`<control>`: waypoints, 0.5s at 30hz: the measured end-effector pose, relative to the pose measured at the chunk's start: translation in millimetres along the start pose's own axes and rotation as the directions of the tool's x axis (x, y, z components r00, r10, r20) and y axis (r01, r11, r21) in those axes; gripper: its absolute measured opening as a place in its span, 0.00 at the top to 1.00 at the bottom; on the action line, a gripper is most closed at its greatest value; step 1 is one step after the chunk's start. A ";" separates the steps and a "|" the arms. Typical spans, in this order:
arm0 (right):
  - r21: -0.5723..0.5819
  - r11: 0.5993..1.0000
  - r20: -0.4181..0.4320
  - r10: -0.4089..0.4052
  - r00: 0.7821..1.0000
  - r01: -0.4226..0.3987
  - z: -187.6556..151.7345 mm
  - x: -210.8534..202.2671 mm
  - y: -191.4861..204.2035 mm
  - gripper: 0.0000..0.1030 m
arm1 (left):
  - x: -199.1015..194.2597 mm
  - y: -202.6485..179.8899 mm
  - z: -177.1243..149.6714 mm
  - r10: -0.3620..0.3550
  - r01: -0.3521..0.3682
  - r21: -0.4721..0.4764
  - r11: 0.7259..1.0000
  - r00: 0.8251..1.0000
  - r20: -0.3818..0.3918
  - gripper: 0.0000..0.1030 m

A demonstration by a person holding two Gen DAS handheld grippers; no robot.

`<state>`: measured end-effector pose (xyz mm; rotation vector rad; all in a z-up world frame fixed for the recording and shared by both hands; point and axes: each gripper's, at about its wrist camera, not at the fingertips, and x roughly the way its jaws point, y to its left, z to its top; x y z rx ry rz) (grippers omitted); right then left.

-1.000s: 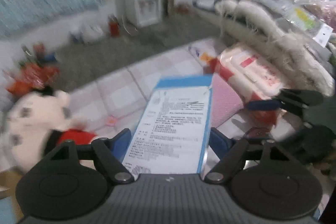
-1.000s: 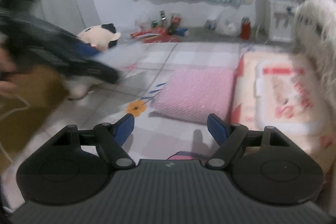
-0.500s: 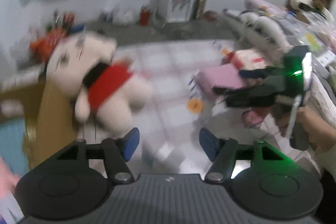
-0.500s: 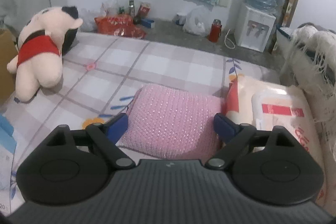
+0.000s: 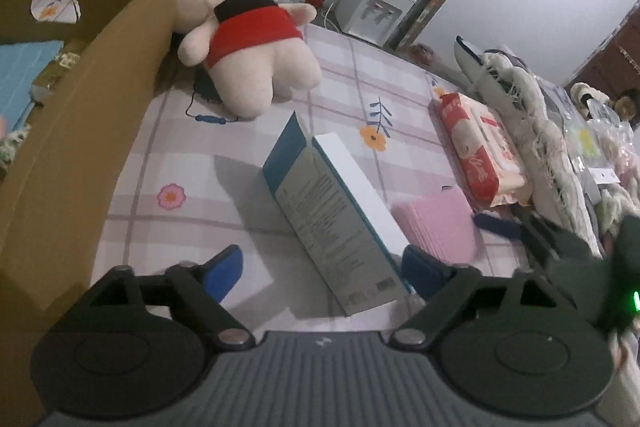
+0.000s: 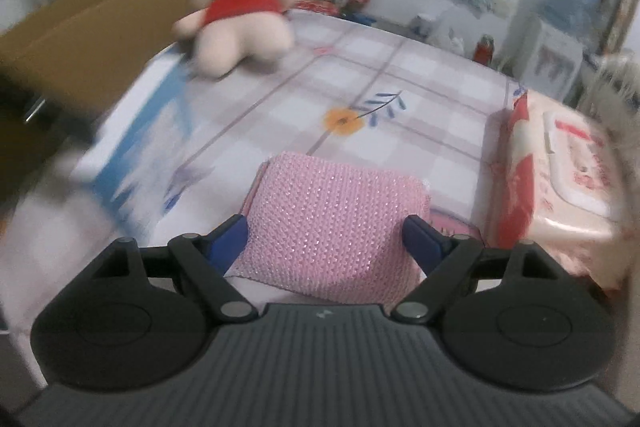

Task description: Organize soft objects

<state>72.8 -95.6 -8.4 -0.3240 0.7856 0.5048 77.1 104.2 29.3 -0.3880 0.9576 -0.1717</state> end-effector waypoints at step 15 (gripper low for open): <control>0.104 0.995 0.022 -0.007 1.000 0.004 -13.2 -22.6 -18.6 0.16 | 75.3 -48.7 4.3 0.144 -0.145 0.204 0.968 0.989 0.018 0.18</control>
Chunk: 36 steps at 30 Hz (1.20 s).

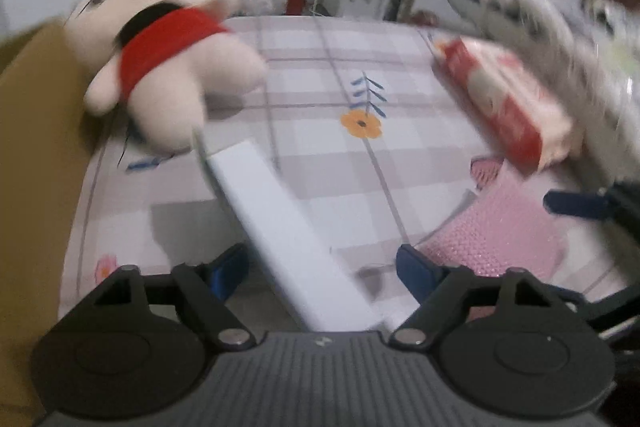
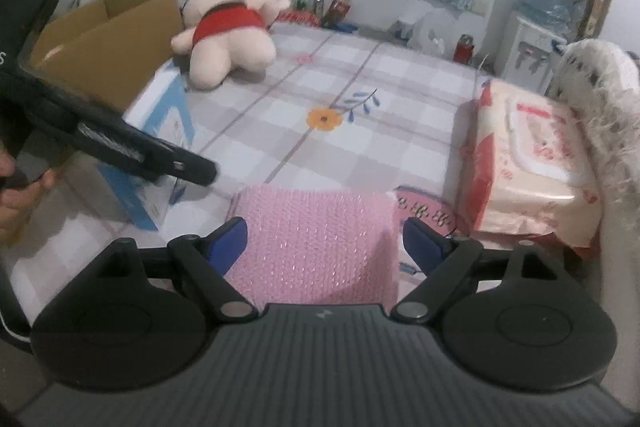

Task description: Organize soft objects

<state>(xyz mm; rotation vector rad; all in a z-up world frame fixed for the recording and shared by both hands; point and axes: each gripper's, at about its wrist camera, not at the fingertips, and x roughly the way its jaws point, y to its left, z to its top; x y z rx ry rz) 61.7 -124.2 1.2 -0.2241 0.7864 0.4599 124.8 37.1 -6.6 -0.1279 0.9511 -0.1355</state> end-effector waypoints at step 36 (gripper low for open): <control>0.065 0.992 0.007 0.105 0.994 -0.105 -17.2 15.5 -4.5 0.01 | -32.6 -3.6 -38.9 0.125 -0.122 0.079 0.989 0.992 -0.032 0.29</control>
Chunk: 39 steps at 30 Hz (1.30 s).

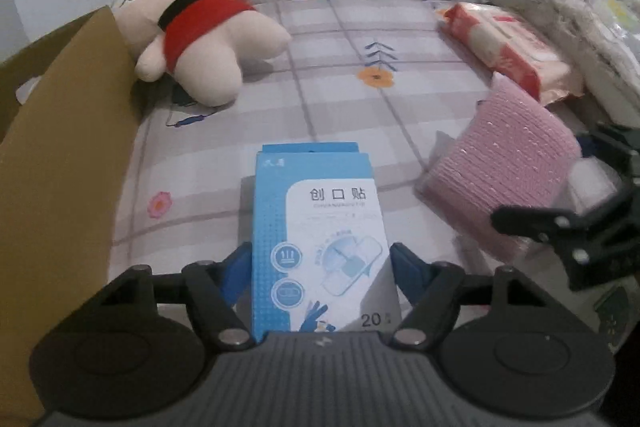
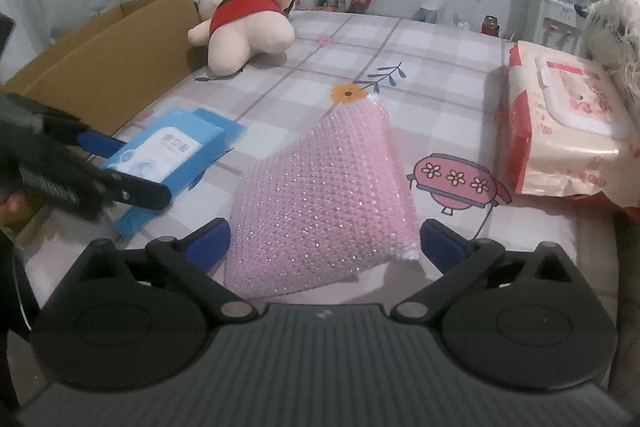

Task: Organize soft objects
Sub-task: 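Hold the bandage box with the left tool while the right tool grasps the pink pouch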

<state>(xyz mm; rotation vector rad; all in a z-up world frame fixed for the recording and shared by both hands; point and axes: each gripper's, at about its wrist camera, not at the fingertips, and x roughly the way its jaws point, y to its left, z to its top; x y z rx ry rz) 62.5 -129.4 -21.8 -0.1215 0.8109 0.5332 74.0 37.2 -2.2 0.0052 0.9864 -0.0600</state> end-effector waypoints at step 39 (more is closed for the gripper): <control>-0.066 0.997 -0.197 -0.044 0.979 0.032 61.9 49.1 21.7 0.01 | -11.3 22.3 -26.5 -0.100 0.110 -0.053 0.993 0.983 0.154 0.28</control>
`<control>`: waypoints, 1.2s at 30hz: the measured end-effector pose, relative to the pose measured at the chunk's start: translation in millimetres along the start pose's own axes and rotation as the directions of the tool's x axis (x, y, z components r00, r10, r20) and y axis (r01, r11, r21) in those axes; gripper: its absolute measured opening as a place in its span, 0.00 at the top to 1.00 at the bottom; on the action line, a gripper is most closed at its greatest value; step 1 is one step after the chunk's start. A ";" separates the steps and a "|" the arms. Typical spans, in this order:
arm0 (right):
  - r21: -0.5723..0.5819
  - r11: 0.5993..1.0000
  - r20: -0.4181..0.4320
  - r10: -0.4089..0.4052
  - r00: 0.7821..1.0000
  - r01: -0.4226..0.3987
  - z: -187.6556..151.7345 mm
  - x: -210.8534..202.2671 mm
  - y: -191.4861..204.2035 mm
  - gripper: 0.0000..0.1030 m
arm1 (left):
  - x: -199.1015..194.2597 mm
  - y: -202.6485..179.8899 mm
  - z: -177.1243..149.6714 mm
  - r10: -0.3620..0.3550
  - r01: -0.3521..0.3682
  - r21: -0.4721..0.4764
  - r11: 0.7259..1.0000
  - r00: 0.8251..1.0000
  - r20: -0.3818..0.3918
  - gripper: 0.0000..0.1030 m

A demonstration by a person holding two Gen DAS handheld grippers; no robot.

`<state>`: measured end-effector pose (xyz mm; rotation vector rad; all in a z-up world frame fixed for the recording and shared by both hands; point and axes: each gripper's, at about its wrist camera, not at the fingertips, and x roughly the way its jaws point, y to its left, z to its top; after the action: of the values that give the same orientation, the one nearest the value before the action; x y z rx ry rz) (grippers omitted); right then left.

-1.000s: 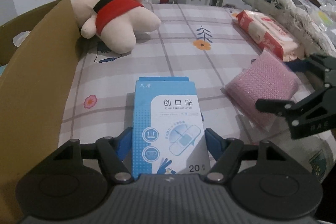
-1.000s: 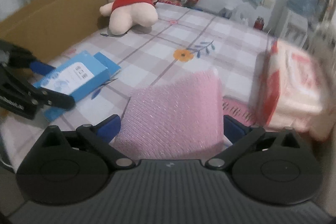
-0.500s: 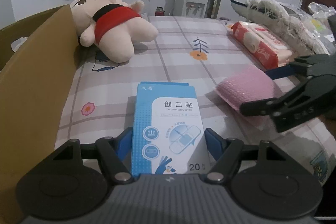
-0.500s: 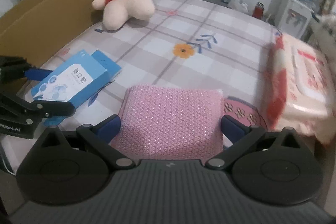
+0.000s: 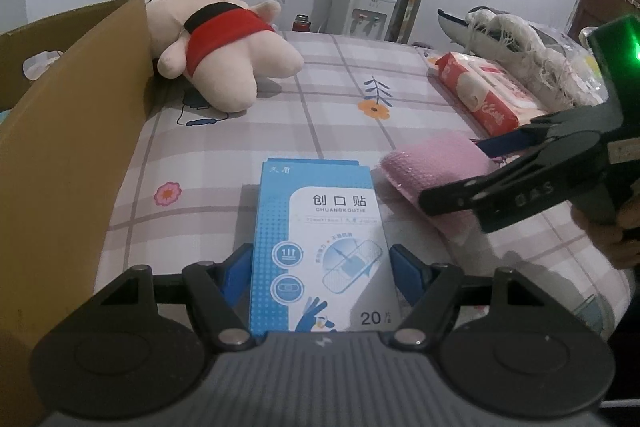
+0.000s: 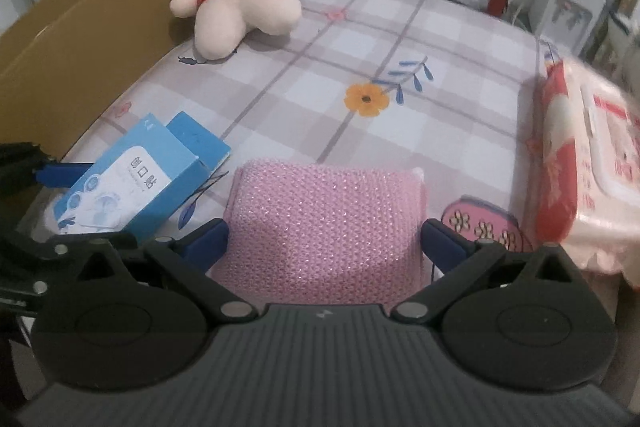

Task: Organize soft objects
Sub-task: 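Hold the bandage box with the left tool while the right tool grasps the pink pouch, then carry the bandage box and pink pouch over the cardboard box with both tools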

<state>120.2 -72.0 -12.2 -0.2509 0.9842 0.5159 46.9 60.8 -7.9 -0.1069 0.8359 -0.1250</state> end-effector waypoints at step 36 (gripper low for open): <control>-0.040 0.866 0.245 0.492 0.835 -0.498 88.2 -117.9 192.8 0.11 | -204.4 154.8 31.0 0.244 -0.245 -0.026 0.969 0.969 -0.045 0.29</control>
<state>31.0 94.6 139.9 0.1024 0.8038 0.9863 -55.1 246.3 140.2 -0.0302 0.8863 0.1190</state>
